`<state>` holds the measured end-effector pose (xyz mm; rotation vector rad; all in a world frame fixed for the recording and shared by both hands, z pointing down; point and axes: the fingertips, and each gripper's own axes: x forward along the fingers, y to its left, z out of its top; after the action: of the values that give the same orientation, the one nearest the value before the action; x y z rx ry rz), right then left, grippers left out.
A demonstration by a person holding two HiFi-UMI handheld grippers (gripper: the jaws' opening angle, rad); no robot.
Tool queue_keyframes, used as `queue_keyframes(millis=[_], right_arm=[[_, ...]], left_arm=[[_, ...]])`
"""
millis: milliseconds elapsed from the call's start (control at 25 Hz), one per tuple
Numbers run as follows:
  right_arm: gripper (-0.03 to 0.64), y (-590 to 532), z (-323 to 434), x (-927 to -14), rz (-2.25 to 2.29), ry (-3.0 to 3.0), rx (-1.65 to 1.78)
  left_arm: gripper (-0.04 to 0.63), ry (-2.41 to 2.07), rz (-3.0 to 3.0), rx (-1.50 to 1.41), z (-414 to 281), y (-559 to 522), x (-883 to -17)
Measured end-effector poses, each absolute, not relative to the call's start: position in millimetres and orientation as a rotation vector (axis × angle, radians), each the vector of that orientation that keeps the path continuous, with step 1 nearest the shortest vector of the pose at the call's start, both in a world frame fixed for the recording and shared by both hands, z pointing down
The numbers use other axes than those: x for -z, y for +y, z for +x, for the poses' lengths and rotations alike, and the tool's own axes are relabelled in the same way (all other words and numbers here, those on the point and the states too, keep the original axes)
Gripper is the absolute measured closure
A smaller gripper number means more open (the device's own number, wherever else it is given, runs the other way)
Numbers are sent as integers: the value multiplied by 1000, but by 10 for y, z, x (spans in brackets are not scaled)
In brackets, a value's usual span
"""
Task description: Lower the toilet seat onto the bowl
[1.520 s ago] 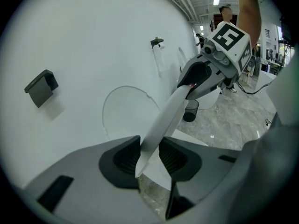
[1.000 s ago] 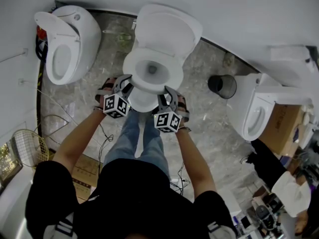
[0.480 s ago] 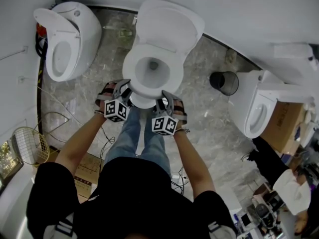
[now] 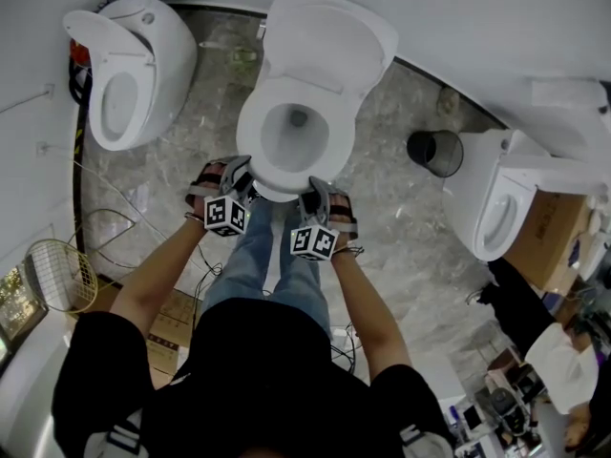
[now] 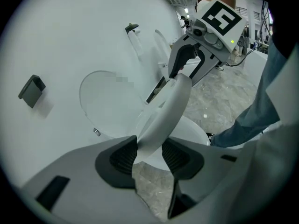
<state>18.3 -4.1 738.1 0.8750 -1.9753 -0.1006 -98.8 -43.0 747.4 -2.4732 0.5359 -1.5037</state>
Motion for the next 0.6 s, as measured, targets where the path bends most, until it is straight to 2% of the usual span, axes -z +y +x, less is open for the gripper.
queue_keyframes(millis=[600], right_arm=[[426, 339, 49, -7821, 791, -1923, 106]], left_arm=[[419, 493, -2363, 1569, -1120, -64, -7868]])
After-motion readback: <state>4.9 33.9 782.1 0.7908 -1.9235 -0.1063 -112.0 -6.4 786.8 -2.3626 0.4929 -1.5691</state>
